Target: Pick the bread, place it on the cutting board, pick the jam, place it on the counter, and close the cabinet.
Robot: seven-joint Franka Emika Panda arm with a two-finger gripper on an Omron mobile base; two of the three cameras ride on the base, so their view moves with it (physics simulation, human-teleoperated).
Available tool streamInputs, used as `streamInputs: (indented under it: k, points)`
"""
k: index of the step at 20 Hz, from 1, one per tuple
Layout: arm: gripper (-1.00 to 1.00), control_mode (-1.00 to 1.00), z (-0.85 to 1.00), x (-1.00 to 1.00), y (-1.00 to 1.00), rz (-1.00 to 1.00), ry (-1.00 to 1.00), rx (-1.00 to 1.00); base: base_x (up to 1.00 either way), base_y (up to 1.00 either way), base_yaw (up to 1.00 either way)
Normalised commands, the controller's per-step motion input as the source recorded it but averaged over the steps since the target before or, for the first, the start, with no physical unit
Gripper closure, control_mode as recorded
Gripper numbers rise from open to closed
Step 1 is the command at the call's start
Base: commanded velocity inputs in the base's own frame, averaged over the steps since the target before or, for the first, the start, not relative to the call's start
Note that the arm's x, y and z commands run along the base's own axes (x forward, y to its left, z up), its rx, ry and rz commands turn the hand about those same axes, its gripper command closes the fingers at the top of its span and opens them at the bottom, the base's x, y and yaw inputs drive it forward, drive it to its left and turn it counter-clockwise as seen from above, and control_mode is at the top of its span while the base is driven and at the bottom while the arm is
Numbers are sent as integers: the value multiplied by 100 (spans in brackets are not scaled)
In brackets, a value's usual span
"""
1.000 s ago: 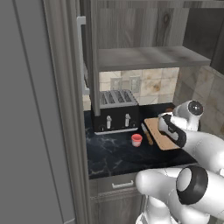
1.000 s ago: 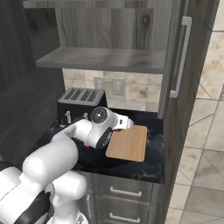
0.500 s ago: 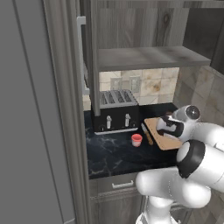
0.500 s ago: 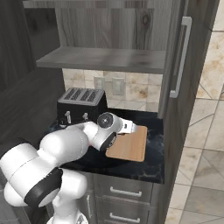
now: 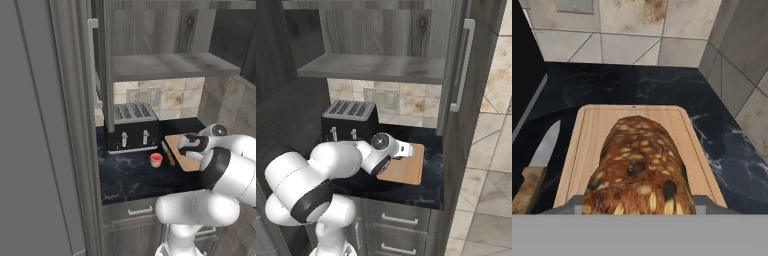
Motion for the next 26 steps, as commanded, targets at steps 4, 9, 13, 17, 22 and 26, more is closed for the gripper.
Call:
streamInputs:
  k: [4,9,13,17,22,26]
  points:
    - [100,-100,-19,0,-1,0,6,0,0,0,0]
    - [100,-100,-18,0,-2,0,2,0,0,0,0]
    - [100,-100,-22,0,-4,0,1,0,0,0,0]
    - [100,-100,-23,0,-7,0,2,0,0,0,0]
    - [100,-100,-20,0,-9,1,2,0,0,0,0]
    - [100,-100,-16,1,-4,1,1,0,0,0,0]
